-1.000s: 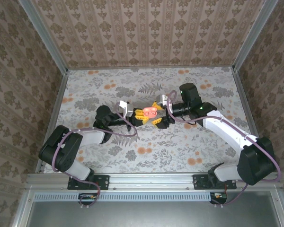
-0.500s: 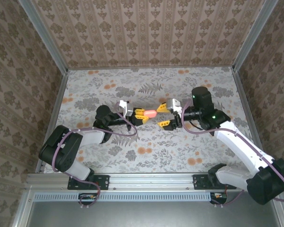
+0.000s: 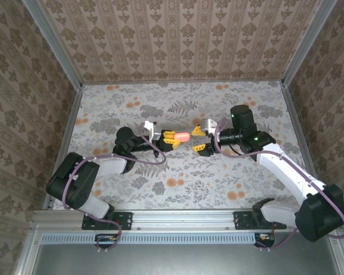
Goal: Insert wireless bluetooth earbuds into charging case
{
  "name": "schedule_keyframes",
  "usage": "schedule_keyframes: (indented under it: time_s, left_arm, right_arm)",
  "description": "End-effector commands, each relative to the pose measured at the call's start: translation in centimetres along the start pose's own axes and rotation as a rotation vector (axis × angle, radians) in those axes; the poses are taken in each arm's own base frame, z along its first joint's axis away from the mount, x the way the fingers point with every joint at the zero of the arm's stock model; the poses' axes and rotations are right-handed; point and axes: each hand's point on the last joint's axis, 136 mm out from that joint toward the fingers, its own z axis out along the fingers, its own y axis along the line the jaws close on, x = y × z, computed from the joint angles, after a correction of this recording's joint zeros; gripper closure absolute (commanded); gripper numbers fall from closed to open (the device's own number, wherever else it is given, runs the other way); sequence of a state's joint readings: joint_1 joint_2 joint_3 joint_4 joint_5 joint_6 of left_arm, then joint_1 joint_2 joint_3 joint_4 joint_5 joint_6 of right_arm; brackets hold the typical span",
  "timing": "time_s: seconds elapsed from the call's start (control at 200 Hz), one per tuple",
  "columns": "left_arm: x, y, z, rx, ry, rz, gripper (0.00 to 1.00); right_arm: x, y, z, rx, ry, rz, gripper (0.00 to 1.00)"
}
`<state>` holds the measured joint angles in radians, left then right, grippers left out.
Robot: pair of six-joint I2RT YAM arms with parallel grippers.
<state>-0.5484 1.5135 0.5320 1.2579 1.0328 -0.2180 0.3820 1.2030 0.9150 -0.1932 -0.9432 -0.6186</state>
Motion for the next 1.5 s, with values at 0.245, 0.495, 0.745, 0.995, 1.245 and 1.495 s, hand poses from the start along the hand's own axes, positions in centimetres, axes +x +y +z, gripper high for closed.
schedule_keyframes:
  time_s: [0.245, 0.495, 0.745, 0.995, 1.245, 1.495]
  left_arm:
    - [-2.3, -0.4, 0.3, 0.037, -0.034, 0.049, 1.00]
    - [-2.4, -0.5, 0.3, 0.041, -0.036, 0.053, 1.00]
    - [-2.5, -0.7, 0.3, 0.046, -0.036, 0.054, 1.00]
    - [-2.2, -0.5, 0.3, 0.033, -0.032, 0.055, 1.00]
    - [-2.4, -0.6, 0.3, 0.041, -0.032, 0.059, 1.00]
    - [-2.8, -0.8, 0.4, 0.049, -0.039, 0.069, 1.00]
  right_arm:
    - [-1.2, 0.3, 1.6, -0.107, -0.035, 0.014, 0.42]
    - [-1.5, 0.4, 2.6, -0.147, -0.054, 0.025, 0.44]
    - [-1.9, -0.8, 3.4, -0.135, -0.071, 0.035, 0.48]
    - [-2.1, -1.2, 2.0, -0.097, -0.054, 0.057, 0.46]
    - [-1.1, -1.4, 0.2, 0.014, -0.005, 0.072, 0.29]
    - [-1.5, -1.0, 2.3, -0.084, 0.001, 0.086, 0.29]
